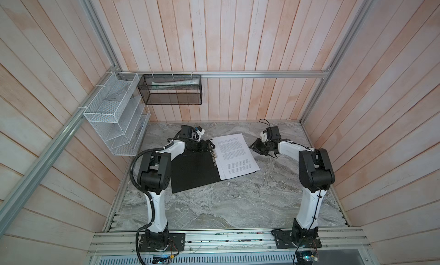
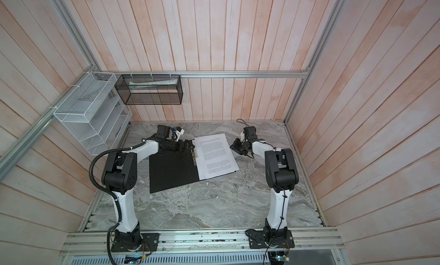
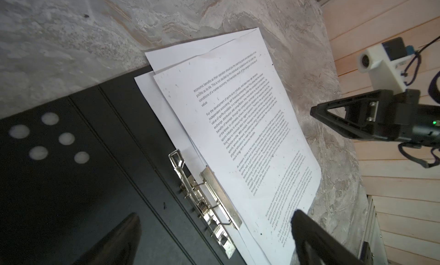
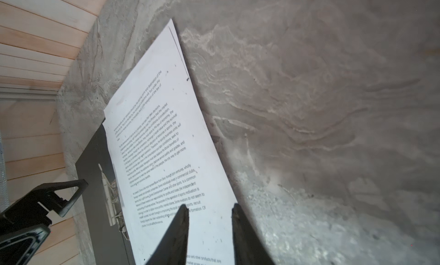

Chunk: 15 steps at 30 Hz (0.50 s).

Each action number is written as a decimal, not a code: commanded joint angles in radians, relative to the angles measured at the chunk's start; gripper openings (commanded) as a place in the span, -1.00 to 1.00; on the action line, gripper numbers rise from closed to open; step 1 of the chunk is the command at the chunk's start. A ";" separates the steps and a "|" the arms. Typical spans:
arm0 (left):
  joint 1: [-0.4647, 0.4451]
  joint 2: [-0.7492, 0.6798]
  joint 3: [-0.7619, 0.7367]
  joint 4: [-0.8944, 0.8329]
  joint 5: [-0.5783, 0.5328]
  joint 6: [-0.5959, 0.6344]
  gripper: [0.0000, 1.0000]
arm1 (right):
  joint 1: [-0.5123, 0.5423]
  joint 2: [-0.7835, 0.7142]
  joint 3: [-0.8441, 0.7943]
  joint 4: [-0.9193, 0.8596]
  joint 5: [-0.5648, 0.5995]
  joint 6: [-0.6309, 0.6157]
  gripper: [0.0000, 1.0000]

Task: Put the files into the folder

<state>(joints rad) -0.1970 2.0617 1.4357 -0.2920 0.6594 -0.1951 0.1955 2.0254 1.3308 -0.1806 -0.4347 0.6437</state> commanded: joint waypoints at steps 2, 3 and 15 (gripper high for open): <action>0.001 0.021 0.006 -0.004 0.026 0.004 1.00 | 0.002 0.047 -0.009 -0.025 -0.064 -0.001 -0.34; 0.001 0.023 0.006 -0.003 0.030 0.001 1.00 | 0.002 0.055 -0.011 -0.022 -0.075 0.002 -0.34; 0.001 0.022 -0.004 -0.003 0.037 0.005 1.00 | 0.040 0.075 0.020 -0.015 -0.158 -0.003 -0.36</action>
<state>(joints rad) -0.1970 2.0674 1.4357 -0.2924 0.6765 -0.1959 0.2169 2.0731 1.3243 -0.1802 -0.5613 0.6537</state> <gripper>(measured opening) 0.999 0.321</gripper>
